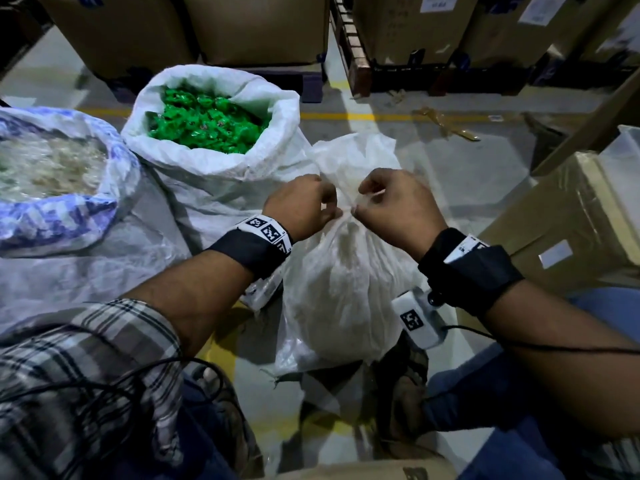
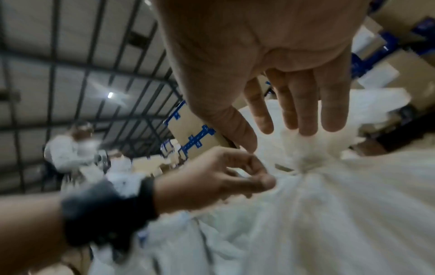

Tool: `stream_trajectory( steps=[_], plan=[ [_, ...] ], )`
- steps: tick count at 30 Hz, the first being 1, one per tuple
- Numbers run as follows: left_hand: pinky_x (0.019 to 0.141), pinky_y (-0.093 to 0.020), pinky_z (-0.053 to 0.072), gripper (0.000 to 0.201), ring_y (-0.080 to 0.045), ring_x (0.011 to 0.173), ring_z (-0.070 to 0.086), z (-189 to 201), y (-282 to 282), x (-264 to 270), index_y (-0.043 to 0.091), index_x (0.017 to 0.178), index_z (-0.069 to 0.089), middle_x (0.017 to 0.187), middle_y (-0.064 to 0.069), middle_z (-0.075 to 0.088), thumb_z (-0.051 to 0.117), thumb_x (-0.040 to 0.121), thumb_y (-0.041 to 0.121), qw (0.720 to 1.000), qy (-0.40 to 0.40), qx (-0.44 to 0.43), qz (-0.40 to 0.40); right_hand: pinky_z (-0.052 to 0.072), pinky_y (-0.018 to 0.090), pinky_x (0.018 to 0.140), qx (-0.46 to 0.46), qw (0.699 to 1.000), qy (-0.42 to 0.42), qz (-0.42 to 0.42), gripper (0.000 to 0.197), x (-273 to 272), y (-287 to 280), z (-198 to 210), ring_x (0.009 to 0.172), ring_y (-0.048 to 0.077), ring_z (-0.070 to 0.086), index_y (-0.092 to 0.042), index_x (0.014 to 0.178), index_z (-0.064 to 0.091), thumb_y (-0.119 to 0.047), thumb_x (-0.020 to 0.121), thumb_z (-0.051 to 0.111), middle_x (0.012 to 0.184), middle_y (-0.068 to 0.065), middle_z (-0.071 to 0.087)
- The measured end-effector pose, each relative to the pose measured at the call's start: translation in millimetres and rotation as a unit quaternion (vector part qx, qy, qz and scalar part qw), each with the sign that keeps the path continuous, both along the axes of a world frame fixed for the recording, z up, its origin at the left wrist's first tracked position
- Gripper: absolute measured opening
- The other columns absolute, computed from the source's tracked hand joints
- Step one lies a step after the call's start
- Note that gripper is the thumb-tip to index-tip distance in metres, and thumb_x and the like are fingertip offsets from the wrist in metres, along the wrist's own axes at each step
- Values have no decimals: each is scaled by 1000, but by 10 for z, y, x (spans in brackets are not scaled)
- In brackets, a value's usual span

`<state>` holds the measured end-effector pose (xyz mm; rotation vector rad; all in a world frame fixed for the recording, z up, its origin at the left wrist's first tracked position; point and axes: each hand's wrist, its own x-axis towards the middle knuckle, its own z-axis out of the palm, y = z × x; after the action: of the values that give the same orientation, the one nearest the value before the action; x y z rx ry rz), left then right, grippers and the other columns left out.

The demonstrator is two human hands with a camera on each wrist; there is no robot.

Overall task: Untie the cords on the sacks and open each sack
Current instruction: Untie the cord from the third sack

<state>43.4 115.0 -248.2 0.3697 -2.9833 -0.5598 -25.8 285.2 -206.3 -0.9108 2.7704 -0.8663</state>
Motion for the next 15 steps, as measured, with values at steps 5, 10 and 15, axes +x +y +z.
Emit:
stream_trajectory(
  steps=[5, 10, 15],
  plan=[
    [76, -44, 56, 19, -25, 88, 63, 31, -6, -78, 26, 84, 62, 91, 2, 67, 68, 89, 43, 1000, 5, 12, 17, 47, 32, 98, 78, 994, 77, 18, 40, -190, 114, -294, 118, 23, 53, -20, 108, 73, -43, 76, 81, 127, 3, 43],
    [77, -45, 57, 16, -24, 87, 64, 9, 21, -87, 28, 86, 59, 91, 3, 69, 64, 92, 41, 999, -8, 34, 22, 53, 37, 88, 22, 995, 99, -22, 38, -268, 70, -475, 113, 24, 52, -25, 98, 76, -53, 73, 80, 117, 2, 46],
    [80, -41, 58, 14, -18, 85, 68, 7, 28, -78, 36, 97, 67, 87, 11, 74, 61, 92, 25, 998, -30, 48, 10, 49, 35, 78, 44, 991, 121, -37, 29, -268, -23, -549, 95, 25, 55, -24, 80, 72, -53, 78, 75, 93, -2, 43]
  ],
)
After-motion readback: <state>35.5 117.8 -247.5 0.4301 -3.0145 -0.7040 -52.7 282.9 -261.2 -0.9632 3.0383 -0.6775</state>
